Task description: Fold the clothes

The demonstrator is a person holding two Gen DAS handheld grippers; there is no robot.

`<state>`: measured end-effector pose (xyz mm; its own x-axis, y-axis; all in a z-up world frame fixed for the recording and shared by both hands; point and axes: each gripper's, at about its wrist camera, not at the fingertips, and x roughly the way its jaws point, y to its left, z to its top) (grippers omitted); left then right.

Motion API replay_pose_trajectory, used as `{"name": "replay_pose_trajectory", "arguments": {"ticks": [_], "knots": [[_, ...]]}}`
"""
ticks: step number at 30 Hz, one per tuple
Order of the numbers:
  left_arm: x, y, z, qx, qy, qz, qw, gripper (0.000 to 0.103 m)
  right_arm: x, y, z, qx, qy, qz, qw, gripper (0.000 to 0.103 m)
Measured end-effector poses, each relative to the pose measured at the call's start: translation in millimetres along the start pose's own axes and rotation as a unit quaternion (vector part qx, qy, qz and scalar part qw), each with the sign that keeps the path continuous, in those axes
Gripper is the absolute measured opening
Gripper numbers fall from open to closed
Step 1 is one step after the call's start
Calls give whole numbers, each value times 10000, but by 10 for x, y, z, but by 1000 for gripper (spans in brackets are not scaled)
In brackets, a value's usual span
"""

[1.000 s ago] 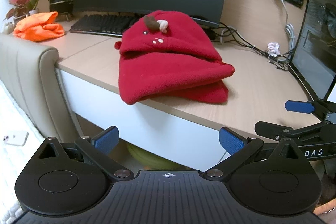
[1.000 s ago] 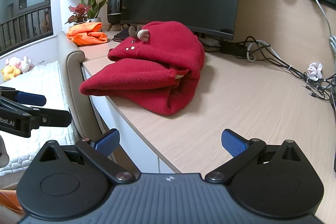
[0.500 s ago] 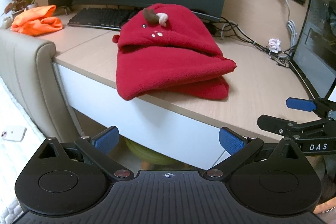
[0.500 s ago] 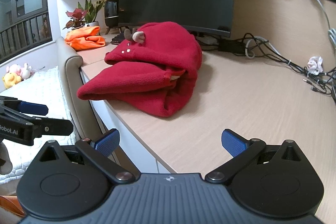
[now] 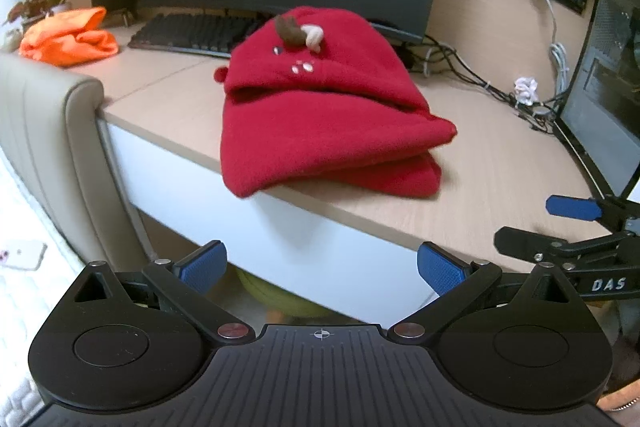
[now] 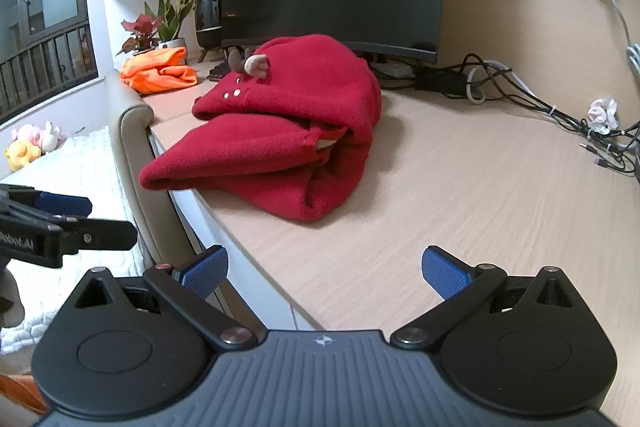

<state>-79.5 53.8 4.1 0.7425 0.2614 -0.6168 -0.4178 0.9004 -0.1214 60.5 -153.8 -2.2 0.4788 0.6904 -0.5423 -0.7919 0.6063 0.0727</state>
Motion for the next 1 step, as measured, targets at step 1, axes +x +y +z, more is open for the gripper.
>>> {"name": "replay_pose_trajectory", "arguments": {"ticks": [1], "knots": [[25, 14, 22, 34, 32, -45, 10000, 103, 8, -13, 32, 54, -10, -14, 10000, 103]]}}
